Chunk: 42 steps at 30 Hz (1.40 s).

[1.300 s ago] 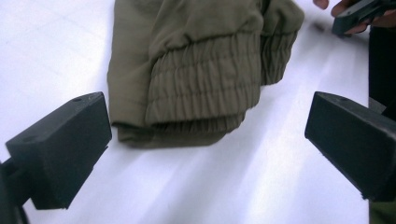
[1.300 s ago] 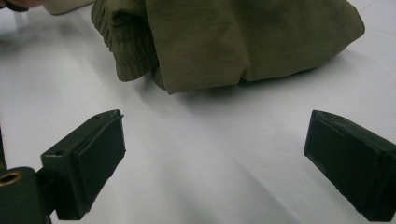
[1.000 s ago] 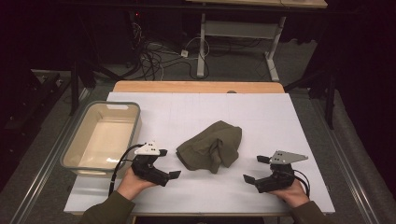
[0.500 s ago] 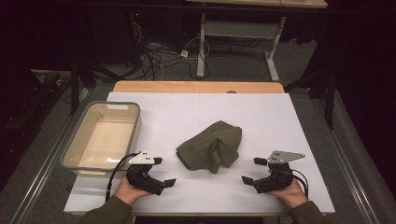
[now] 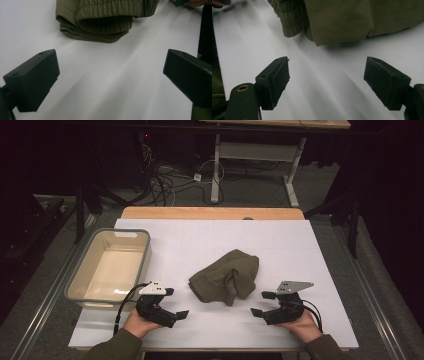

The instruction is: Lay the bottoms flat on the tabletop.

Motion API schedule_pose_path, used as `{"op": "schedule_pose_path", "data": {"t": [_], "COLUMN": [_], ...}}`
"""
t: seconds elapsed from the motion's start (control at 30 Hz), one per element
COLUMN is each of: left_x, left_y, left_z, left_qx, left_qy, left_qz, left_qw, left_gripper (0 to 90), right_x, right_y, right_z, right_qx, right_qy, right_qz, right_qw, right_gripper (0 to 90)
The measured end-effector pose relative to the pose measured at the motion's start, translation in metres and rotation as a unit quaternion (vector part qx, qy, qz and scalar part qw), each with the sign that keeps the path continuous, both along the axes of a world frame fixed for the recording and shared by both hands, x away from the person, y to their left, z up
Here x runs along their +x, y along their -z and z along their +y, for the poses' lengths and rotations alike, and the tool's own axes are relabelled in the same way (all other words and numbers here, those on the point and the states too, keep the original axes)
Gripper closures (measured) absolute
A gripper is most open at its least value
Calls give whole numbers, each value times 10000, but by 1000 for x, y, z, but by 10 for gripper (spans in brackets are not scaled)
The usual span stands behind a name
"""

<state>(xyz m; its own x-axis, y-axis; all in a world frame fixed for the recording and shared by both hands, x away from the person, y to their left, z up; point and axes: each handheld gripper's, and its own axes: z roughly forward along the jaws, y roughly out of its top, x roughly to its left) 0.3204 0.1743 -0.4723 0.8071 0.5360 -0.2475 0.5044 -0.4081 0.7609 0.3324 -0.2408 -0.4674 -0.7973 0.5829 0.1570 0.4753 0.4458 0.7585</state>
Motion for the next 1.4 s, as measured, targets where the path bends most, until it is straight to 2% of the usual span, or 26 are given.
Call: {"op": "schedule_pose_path", "data": {"t": [0.3, 0.57, 0.87, 1.0, 1.13, 1.4], "left_x": [1, 2, 2, 2, 2, 3], "left_y": [1, 2, 2, 2, 2, 3], "left_z": [-1, -2, -2, -1, -2, -1], "left_qx": [-24, -7, -40, -55, -38, -43], "left_qy": [5, 4, 14, 6, 4, -11], "left_qz": [44, 55, 76, 75, 79, 100], "left_qw": [10000, 10000, 10000, 10000, 10000, 9999], "left_gripper": [0, 1, 0, 0, 0, 0], "right_x": [12, 24, 33, 37, 39, 40], "right_y": [2, 2, 3, 6, 7, 9], "right_z": [11, 15, 28, 36, 40, 39], "right_qx": [12, 162, 69, -25, -114, -123], "right_qy": [82, 180, 171, 134, 205, 273], "right_qz": [-55, -106, -208, -183, -195, -162], "right_qw": [10000, 9996, 9996, 9997, 9995, 9994], "right_gripper": [214, 208, 171, 168, 192, 243]}}
